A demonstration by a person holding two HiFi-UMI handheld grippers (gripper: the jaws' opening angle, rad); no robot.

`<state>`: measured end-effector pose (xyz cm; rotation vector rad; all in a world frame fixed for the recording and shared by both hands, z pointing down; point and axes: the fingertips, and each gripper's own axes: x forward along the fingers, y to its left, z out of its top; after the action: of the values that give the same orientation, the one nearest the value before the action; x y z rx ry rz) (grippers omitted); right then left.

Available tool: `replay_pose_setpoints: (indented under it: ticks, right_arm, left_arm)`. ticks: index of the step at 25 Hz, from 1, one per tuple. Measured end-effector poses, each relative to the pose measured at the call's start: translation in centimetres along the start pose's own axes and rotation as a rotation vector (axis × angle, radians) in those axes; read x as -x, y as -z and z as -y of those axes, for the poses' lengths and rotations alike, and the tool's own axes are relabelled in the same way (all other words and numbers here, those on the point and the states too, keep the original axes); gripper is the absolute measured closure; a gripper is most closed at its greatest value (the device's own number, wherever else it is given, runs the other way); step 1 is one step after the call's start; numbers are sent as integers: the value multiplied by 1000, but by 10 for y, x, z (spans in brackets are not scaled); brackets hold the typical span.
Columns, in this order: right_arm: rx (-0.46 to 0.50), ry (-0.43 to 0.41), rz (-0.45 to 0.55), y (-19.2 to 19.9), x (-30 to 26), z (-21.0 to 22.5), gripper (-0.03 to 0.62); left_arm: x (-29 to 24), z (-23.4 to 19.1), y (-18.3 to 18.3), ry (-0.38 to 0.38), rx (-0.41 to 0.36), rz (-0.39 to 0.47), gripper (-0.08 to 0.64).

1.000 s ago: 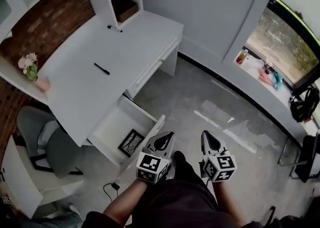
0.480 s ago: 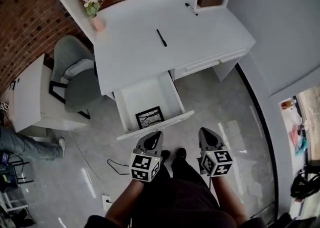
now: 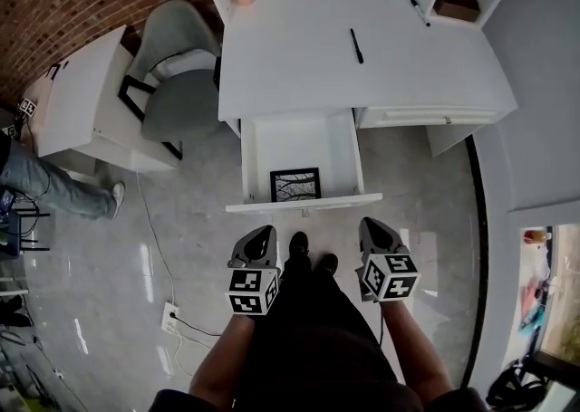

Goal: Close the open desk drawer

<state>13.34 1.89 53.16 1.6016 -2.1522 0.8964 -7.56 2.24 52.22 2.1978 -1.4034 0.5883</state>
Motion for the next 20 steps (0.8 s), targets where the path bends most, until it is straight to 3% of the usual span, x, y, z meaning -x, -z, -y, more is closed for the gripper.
replay_pose_setpoints:
  ticks: [10, 20]
  right_arm:
    - [39, 9, -89, 11, -51, -4, 588]
    - [60, 7, -146, 22, -81, -2, 588]
  left_arm:
    - [-35, -43, 28, -69, 85, -72, 551]
    - [-56, -61, 30, -70, 138, -108, 551]
